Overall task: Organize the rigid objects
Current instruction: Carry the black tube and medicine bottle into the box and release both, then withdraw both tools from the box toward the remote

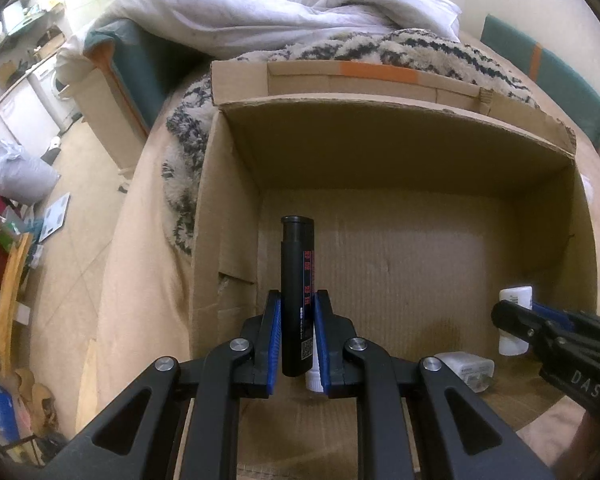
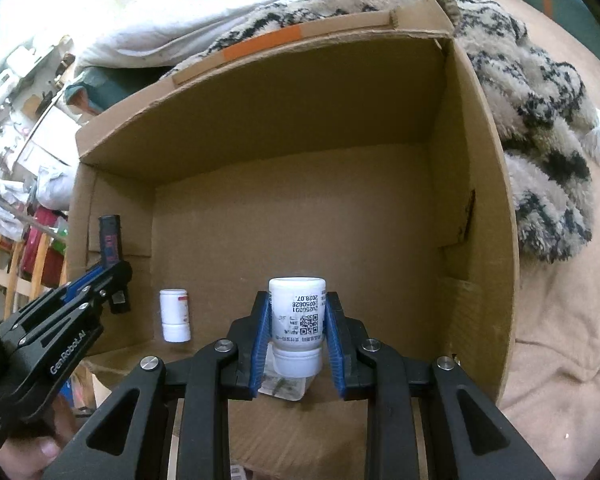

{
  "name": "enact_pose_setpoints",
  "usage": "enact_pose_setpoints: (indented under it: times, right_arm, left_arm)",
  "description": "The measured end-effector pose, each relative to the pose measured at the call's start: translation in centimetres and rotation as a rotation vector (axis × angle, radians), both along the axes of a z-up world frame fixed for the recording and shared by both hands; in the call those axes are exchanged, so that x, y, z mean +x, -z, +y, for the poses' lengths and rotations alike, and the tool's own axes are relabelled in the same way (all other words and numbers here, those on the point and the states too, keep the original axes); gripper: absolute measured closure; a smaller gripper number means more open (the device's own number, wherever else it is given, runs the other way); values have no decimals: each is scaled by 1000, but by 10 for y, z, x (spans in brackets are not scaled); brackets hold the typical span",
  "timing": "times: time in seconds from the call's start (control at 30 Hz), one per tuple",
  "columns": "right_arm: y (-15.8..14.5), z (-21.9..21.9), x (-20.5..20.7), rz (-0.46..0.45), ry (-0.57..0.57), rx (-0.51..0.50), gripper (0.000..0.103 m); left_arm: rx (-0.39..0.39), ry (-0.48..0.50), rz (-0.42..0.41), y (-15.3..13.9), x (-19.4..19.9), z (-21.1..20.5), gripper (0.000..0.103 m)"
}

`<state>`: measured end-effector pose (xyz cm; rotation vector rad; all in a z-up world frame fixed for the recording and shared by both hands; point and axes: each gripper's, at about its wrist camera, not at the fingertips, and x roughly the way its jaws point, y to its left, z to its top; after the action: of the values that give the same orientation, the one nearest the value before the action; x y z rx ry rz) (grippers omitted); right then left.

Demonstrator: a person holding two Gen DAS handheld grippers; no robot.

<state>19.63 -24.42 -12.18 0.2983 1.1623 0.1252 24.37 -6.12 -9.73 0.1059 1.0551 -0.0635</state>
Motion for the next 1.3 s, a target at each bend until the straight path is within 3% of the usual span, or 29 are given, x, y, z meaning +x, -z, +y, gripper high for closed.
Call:
enact_pose_setpoints:
  times: [0.27, 0.5, 0.57, 0.63, 0.67, 0.77, 0.93, 1.1, 1.23, 1.27, 1.3]
  right_arm:
    - [-1, -1, 1, -3, 16, 1, 75]
    - [-14, -3, -2, -57, 6, 63, 73]
    - [-20, -3, -3, -89, 7, 66, 68]
    - [-27, -7, -4, -118, 18, 84, 33]
    - [-30, -9, -5, -133, 28, 94, 29]
    - [-38, -11, -6, -162, 36, 102, 28]
    - [-45, -14, -9, -189, 67, 108, 16]
    - [-48, -23, -13, -193, 111, 120, 15]
    - [-53, -28, -20, -215, 142, 129, 15]
    - [-55, -29, -23, -223, 142, 132, 14]
    - [-57, -29, -24, -225, 140, 130, 7]
  left_arm:
    - [33, 9, 11, 4, 1, -5, 89]
    - [40, 17, 12, 1, 0, -8, 88]
    - [27, 14, 9, -1, -1, -6, 87]
    - [23, 9, 6, -3, 0, -6, 79]
    - [19, 5, 5, -4, 0, -5, 67]
    - [-23, 1, -8, -10, -2, -3, 47]
    - [27, 2, -75, -25, -9, -10, 33]
    - [5, 12, -101, -38, -16, -9, 32]
    - [5, -16, -74, -43, -18, -3, 32]
    - [14, -17, -62, -44, -19, -2, 32]
    - [15, -19, -58, -45, -20, -1, 32]
